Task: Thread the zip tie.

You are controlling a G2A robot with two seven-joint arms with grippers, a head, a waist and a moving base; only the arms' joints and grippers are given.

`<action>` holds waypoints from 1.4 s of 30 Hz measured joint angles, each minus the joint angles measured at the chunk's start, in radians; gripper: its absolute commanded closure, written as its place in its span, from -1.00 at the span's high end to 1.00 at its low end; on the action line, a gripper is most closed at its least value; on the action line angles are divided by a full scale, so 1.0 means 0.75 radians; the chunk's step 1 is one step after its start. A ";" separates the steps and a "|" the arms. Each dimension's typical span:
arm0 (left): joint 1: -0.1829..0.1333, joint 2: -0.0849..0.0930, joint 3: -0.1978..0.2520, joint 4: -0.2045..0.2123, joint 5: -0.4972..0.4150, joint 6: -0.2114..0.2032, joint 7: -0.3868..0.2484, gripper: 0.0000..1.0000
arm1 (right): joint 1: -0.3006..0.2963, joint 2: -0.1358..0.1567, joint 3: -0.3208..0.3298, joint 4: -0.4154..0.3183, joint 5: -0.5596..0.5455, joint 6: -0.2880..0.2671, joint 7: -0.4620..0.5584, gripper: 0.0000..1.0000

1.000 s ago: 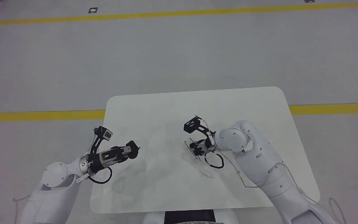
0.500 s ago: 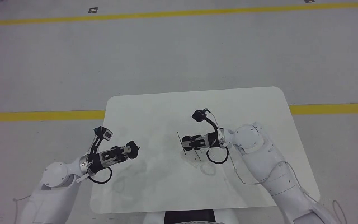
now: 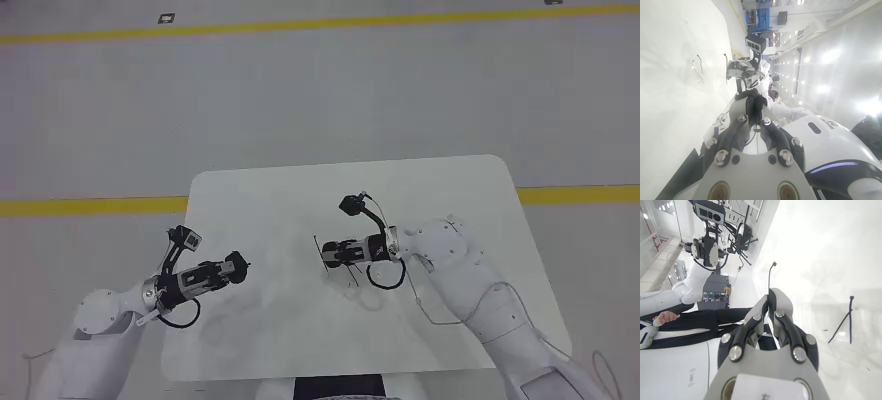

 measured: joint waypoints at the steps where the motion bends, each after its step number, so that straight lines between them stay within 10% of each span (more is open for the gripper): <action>1: 0.000 0.000 0.000 0.000 0.000 0.000 0.000 -1.00 | 0.000 0.000 0.000 0.000 0.000 0.000 0.000 -1.00; 23: 0.087 -0.061 -0.110 0.084 -0.285 0.000 0.019 -1.00 | -0.045 -0.045 -0.100 -0.131 0.405 -0.016 -0.486 -1.00; 42: -0.043 -0.110 -0.164 0.325 -0.395 0.000 -0.215 -1.00 | 0.073 -0.109 -0.278 -0.006 0.448 0.018 -0.655 -1.00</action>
